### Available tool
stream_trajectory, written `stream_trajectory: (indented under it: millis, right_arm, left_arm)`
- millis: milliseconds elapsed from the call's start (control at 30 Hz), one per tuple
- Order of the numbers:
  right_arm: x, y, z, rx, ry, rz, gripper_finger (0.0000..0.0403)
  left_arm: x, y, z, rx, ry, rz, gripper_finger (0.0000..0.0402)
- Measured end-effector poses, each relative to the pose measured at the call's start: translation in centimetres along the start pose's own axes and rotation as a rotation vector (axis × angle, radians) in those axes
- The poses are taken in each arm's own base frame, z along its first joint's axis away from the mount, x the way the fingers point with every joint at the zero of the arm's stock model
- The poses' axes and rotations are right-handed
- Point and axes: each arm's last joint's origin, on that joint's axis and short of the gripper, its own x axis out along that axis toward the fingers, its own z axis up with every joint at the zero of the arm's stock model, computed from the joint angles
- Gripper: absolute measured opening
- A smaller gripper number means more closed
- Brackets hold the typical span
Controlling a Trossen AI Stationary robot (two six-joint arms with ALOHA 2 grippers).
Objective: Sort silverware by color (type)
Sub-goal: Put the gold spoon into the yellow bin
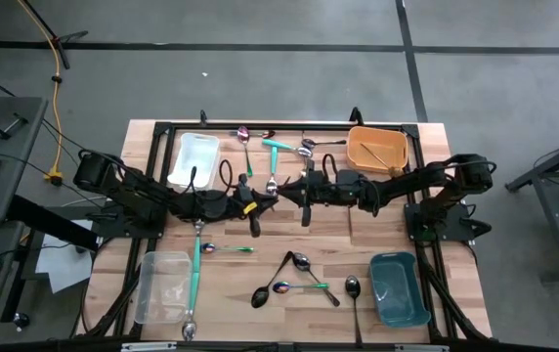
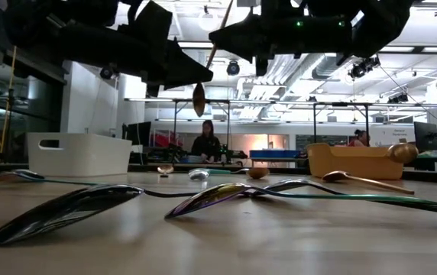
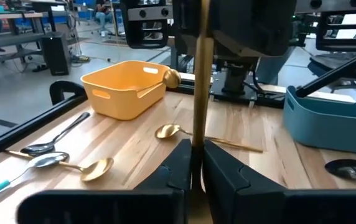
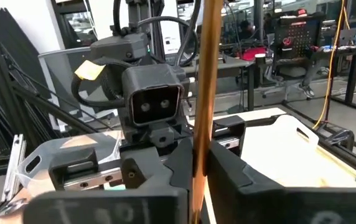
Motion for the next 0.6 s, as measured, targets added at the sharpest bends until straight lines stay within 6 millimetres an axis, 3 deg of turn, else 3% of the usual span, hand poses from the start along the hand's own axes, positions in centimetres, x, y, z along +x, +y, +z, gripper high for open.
stream_trajectory:
  millis: [333,600]
  right_arm:
    - [-0.6,-0.1,0.2,-0.03,0.096,-0.028,0.0018]
    - [-2.9,0.0,1.2,-0.136,0.285,-0.191,0.0018]
  left_arm:
    - [-0.7,0.2,0.9,0.038,0.032,0.0,0.0067]
    - [-4.8,1.7,3.8,0.086,0.146,0.06,0.008]
